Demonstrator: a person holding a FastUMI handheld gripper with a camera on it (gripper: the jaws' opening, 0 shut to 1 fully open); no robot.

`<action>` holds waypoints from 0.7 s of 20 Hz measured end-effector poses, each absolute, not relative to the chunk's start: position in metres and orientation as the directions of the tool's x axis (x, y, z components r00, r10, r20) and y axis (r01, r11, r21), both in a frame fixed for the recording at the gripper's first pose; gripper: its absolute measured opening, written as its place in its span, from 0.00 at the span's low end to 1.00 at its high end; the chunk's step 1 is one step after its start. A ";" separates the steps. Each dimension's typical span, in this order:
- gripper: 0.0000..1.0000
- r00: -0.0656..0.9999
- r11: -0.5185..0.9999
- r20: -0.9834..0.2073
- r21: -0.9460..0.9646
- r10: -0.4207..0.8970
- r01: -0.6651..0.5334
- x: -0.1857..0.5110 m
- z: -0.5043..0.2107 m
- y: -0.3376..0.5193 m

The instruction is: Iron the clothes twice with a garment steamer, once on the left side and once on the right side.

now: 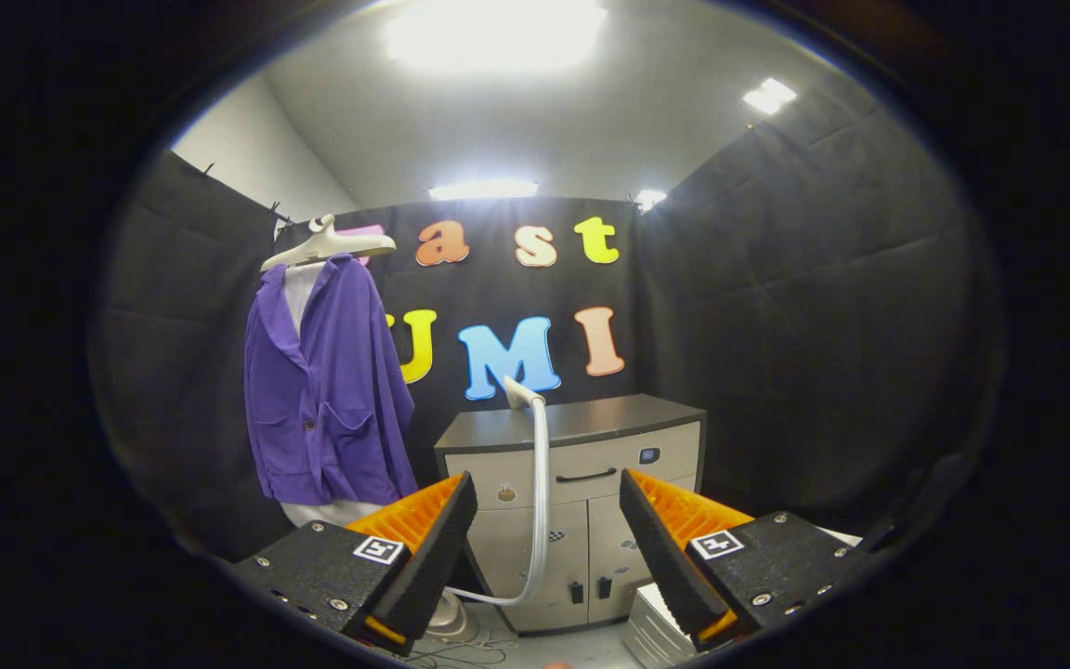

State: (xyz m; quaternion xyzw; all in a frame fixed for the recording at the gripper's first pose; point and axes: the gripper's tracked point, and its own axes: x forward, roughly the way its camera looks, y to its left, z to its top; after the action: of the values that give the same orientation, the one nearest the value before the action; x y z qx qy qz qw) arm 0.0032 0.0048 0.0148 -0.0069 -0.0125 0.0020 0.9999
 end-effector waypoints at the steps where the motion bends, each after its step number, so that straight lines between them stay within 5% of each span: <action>1: 0.96 1.000 1.000 0.027 -0.016 0.005 -0.004 0.004 0.015 0.006; 14: 0.96 0.997 1.000 0.083 -0.028 0.005 -0.003 0.013 0.050 0.041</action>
State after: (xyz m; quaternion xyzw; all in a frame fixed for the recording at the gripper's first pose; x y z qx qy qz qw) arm 0.0131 0.0408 0.0499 -0.0139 -0.0415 0.0019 0.9990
